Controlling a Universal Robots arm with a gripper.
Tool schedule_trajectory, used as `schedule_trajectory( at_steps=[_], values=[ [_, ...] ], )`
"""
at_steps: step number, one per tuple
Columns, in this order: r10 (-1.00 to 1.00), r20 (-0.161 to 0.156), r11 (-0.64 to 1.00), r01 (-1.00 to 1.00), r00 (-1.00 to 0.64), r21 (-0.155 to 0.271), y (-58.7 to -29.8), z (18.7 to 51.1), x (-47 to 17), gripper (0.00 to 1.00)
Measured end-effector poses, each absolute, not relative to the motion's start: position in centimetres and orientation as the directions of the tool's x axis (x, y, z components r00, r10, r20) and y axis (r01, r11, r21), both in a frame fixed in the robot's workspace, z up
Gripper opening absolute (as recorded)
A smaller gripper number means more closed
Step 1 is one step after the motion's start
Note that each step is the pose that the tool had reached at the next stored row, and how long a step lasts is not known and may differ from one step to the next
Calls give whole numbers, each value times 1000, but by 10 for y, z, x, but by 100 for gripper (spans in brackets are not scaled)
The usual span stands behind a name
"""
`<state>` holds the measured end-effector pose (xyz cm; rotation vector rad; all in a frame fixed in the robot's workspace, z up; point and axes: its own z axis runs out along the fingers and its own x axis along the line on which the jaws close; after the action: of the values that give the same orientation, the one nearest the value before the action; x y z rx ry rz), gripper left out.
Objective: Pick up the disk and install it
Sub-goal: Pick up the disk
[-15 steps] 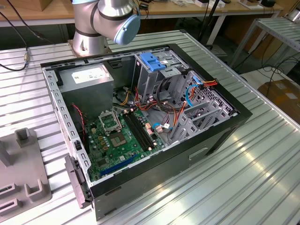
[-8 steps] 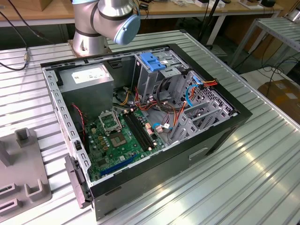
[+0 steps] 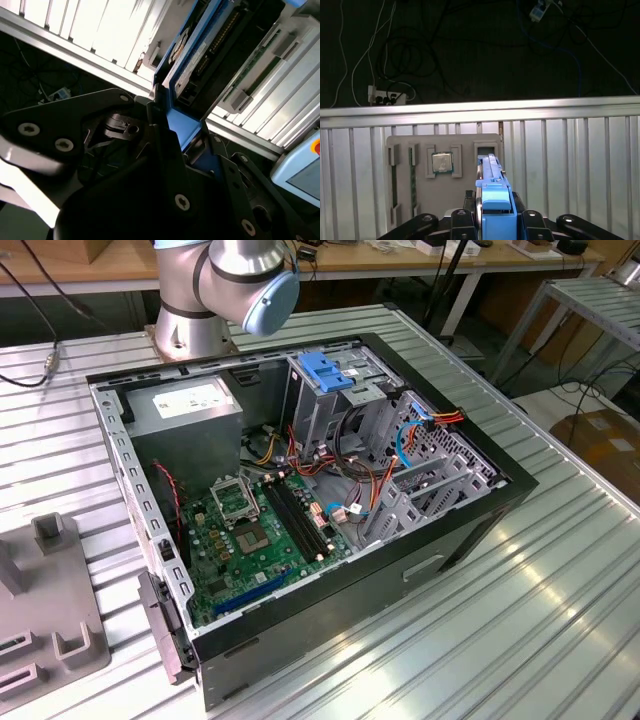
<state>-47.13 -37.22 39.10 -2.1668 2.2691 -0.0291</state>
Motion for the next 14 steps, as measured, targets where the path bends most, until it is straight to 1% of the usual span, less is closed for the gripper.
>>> schedule_trajectory(
  at_steps=[14],
  values=[
    [-999, 10, 46, -999, -46, -16, -372, 411, -471, 37]
  ],
)
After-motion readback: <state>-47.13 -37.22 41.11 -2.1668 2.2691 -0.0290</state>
